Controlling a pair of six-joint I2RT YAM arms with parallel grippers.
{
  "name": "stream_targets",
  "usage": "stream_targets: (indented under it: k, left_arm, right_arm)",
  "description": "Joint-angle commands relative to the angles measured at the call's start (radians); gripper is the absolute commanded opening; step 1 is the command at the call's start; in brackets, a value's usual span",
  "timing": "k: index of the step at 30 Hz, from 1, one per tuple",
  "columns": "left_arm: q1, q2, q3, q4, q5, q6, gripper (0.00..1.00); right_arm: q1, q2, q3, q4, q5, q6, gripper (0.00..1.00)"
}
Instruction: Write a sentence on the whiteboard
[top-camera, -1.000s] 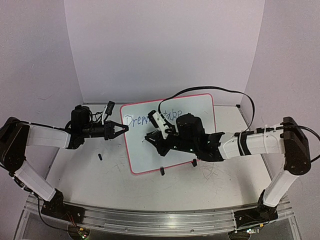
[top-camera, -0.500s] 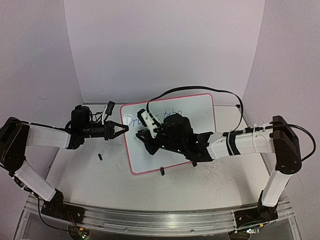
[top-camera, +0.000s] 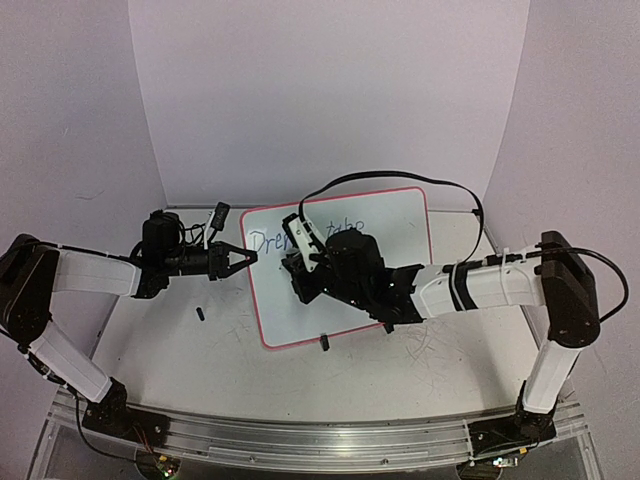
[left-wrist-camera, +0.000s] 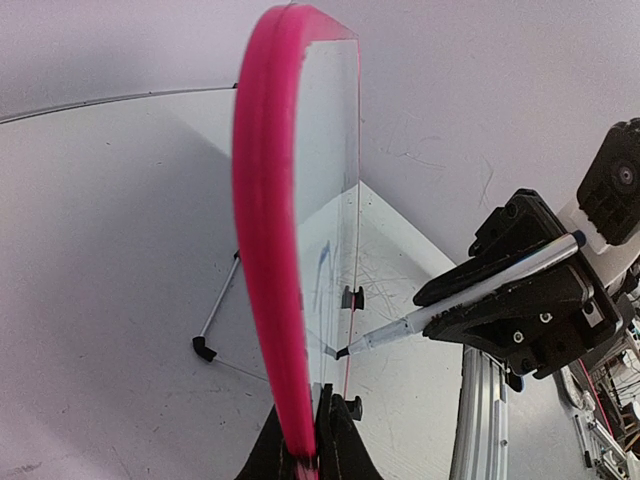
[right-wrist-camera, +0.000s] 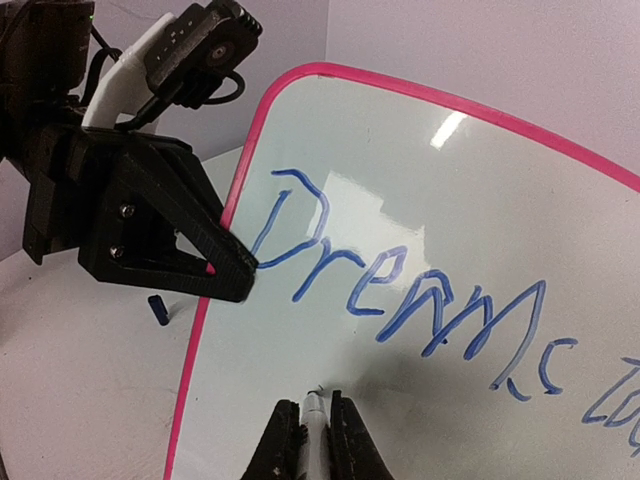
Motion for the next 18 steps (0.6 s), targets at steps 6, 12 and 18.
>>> stream_targets:
  k: [6, 12, 18]
  left_arm:
    - [-0.011, 0.006, 0.028, -0.013, -0.074, 0.068, 0.00]
    - [-0.011, 0.008, 0.032, -0.014, -0.072, 0.069, 0.00]
    - [-0.011, 0.007, 0.034, -0.016, -0.072, 0.069, 0.00]
  right_arm:
    - [0.000, 0.034, 0.057, 0.032, 0.039, -0.001, 0.00]
    - [0.000, 0.037, 0.052, 0.023, 0.015, 0.001, 0.00]
    - [0.001, 0.032, 0.038, 0.010, -0.005, 0.009, 0.00]
